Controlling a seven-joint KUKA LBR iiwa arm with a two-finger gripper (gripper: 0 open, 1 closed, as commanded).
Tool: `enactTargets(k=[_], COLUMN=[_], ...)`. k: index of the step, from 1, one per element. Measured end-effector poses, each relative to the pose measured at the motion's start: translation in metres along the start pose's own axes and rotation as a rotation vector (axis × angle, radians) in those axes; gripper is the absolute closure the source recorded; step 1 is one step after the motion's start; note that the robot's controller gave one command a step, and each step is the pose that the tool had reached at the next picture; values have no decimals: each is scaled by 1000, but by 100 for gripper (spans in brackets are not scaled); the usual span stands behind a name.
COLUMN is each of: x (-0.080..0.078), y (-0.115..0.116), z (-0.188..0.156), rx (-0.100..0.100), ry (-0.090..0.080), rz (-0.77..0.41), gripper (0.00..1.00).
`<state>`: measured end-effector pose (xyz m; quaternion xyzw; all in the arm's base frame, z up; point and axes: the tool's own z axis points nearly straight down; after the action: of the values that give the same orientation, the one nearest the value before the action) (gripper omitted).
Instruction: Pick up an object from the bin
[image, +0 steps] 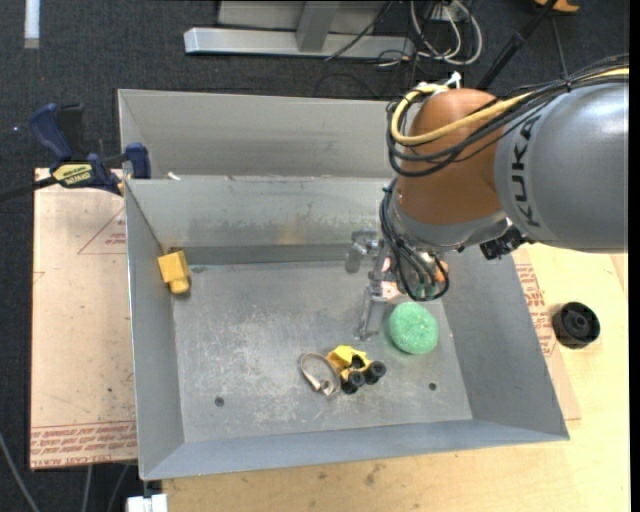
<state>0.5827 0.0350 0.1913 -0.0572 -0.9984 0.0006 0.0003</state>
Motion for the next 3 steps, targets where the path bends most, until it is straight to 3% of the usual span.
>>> enactTargets(k=[1, 2, 3], x=[28, 31, 37], y=[-13, 0, 3], z=[22, 74, 92], rx=[-3, -2, -4], ry=[-4, -7, -4], rz=[-89, -267, -231], gripper=[0, 0, 0])
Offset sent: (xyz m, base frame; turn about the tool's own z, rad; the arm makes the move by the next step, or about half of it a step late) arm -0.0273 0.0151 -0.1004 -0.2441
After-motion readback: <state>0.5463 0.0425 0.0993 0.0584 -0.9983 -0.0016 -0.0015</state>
